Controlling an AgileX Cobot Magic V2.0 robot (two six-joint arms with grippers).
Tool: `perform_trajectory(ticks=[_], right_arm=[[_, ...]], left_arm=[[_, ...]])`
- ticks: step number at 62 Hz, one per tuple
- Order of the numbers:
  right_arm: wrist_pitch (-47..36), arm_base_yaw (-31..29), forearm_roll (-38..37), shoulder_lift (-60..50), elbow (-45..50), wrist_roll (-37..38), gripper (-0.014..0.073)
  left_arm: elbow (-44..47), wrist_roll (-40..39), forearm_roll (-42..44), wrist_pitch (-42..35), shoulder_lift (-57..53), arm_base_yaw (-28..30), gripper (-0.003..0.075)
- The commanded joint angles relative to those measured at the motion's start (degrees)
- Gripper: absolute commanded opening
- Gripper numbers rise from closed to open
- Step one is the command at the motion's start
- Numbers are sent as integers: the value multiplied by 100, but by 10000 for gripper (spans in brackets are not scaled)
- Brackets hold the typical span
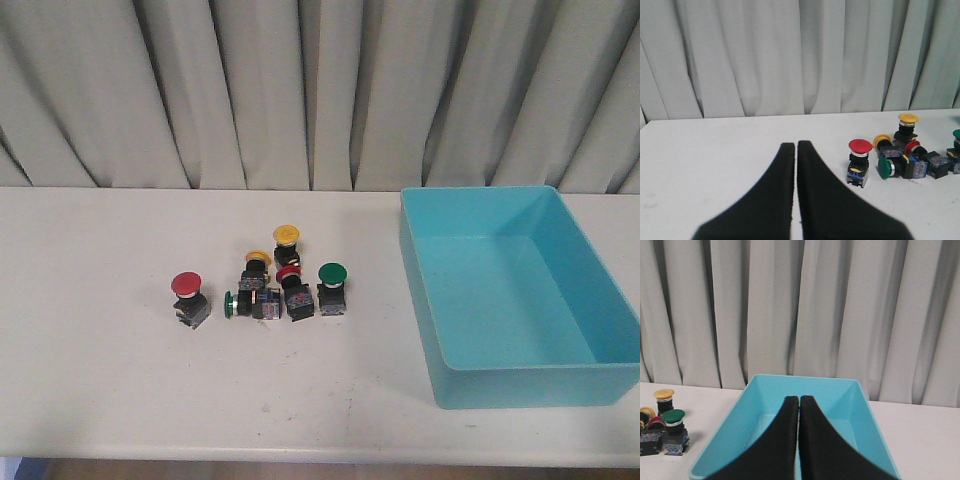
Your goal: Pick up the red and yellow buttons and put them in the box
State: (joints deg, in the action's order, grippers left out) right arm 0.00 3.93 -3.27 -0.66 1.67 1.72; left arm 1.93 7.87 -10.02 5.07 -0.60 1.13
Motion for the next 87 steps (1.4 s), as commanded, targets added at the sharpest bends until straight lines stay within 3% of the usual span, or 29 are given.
perform_trajectory(ticks=[1,48,65,77,87], right_arm=[[-423,1,-29,-40,8,-24,-6],[-423,1,-29,-40,8,-24,-6],[-735,1,207,-40,8,187,-6],[-1226,1,1032,-40,-2,976,-6],[-1135,7,1051,-40,-2,1231,-6]], left_arm=[[123,-55,-67,-464,-88,6,-7],[123,-55,-67,-473,-88,6,-7],[85,-136,-119,-1048,-88,6,-7],[85,-1110,-798,-2000,-88,6,-7],[85,-1970,-812,-2268,-88,6,-7]])
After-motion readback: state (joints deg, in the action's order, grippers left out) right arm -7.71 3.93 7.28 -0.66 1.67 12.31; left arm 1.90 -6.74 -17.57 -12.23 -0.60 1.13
